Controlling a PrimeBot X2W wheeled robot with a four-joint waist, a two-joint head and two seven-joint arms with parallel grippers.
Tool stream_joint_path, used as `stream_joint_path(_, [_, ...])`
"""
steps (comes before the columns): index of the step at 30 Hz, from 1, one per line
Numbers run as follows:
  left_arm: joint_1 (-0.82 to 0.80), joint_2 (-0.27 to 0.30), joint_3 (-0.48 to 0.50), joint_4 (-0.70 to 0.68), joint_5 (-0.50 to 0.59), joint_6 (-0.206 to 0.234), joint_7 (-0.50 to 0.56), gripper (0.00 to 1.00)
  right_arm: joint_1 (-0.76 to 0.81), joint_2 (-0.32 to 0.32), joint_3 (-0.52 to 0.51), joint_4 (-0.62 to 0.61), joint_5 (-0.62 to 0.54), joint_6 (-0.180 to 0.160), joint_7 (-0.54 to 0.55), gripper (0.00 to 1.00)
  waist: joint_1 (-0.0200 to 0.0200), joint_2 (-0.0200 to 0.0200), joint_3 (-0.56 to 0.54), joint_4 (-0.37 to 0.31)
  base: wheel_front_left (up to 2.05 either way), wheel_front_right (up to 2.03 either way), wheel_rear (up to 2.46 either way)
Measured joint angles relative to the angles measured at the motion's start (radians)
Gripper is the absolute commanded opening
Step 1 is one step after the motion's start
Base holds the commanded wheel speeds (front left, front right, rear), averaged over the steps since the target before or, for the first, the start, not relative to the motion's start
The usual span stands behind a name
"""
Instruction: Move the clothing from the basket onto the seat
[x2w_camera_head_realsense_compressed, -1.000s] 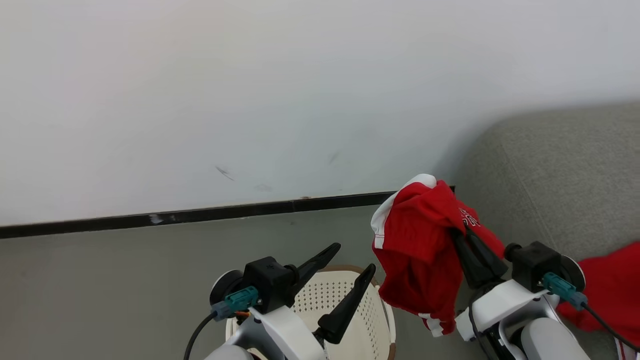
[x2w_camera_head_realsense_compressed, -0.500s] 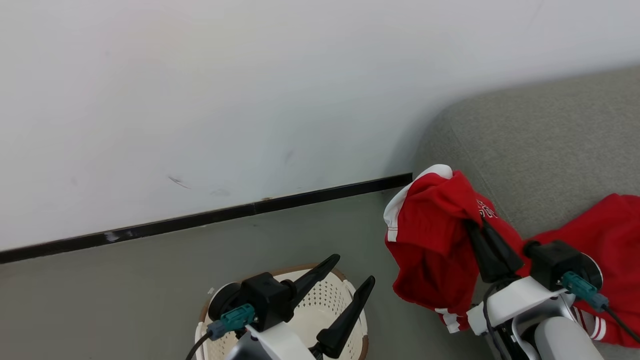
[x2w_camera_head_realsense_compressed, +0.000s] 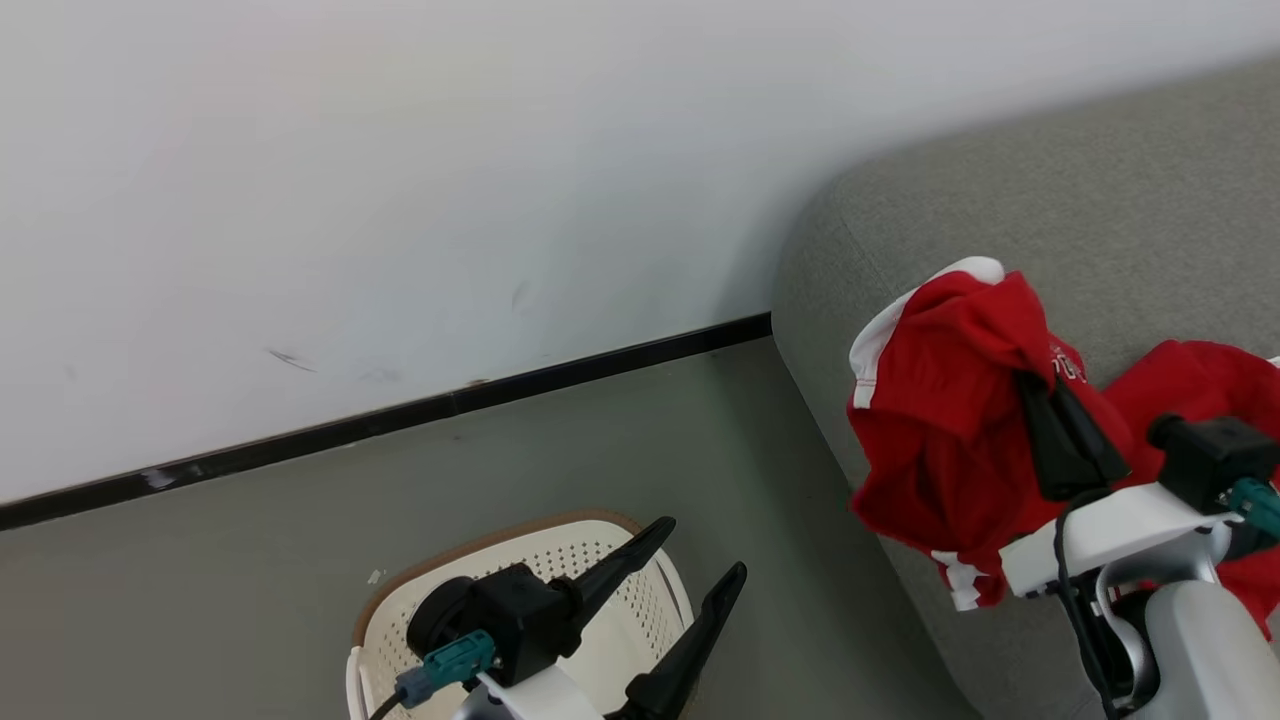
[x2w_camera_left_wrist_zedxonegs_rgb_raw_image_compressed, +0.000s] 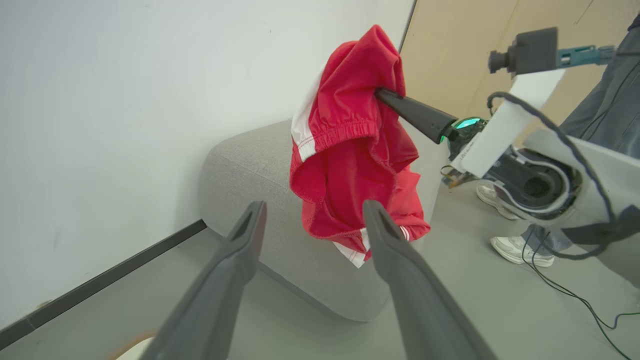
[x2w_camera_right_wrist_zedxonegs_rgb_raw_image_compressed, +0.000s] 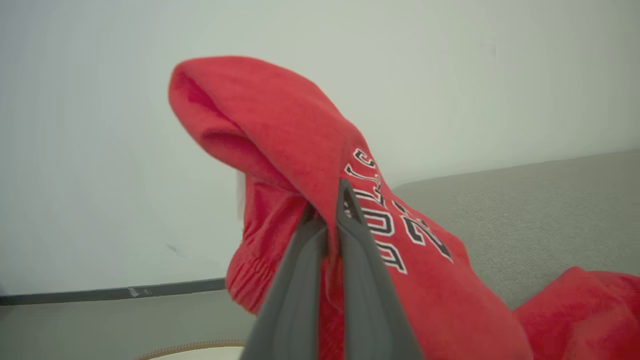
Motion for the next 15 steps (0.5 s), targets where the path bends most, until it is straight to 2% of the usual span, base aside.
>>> stream_joint_path(6, [0.0, 0.009, 0.001, -0.024, 0.007, 0.005, 0.0, 1.0, -0.063, -0.007, -0.036, 0.011, 0.035, 0.0, 0.051, 0.0, 0.0, 0.0, 0.026, -0.012, 0.0, 0.0, 0.0])
stream_joint_path(15, [0.001, 0.031, 0.014, -0.06, 0.008, 0.008, 0.0, 1.0, -0.16, -0.008, -0.144, 0.05, 0.078, 0.0, 0.114, 0.0, 0.0, 0.0, 0.07, -0.004, 0.0, 0.0, 0.0])
